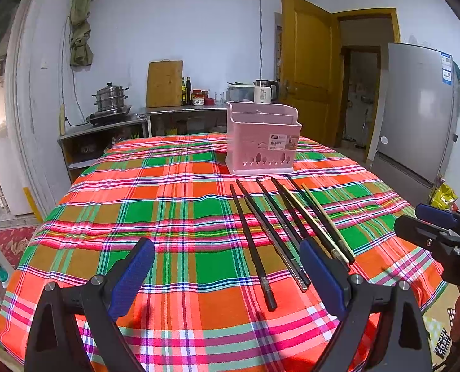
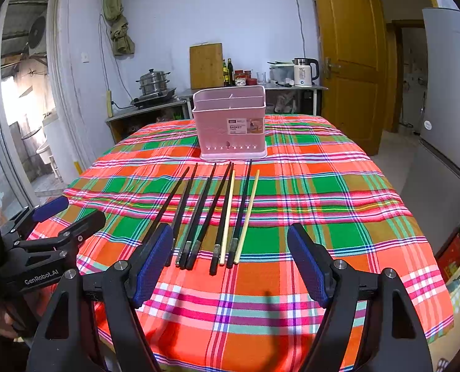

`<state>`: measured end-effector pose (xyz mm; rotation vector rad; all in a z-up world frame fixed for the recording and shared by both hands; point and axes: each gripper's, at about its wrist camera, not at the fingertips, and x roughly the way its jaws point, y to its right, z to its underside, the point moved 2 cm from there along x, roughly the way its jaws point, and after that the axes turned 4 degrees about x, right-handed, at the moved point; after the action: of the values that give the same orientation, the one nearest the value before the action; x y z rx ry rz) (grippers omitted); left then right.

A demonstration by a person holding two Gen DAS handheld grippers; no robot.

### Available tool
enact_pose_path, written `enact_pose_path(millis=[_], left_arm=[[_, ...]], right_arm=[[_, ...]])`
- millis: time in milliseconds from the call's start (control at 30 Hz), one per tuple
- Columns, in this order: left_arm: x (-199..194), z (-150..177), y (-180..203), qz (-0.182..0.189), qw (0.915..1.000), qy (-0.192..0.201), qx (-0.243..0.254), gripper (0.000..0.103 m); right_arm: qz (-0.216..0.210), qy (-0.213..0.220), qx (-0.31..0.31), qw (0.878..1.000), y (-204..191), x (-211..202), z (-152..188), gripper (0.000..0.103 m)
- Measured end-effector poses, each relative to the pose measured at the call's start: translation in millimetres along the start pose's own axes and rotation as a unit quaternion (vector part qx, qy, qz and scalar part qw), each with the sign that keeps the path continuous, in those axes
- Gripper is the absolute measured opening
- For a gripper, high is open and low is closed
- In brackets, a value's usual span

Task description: Organize utensils

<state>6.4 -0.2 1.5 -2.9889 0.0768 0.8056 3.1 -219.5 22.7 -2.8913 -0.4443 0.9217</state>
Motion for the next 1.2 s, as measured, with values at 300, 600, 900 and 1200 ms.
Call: enact_pose_path(millis=[300,600,900,1200], left_arm=[[1.1,0.9,0.0,0.001,1.0000,-0.001,-0.001,0.095],[13.6,-0.5,-2.2,0.006,0.9999,-0.015,-0.003,0.095],[82.3,-13.8,-11.6,0.032,0.9950,-0.094,0.007,0.073],[150.5,-35.8,-16.8,0.057,0.9864,-0.154,-0.008,0.060]], right_arm=[[0.000,0.000,0.000,1.000,-0.3,-0.4,0.4,0.076],[-0.001,-0.005,-0.002,1.000,-0.2,4.4,-0.1,0.076],[-0.010,-0.028,-0.013,0.999,2.6,36.7,-16.5,0.070],[-0.024,-0.083,-0.008,0.996,14.1,113.4,-51.0,0.039]])
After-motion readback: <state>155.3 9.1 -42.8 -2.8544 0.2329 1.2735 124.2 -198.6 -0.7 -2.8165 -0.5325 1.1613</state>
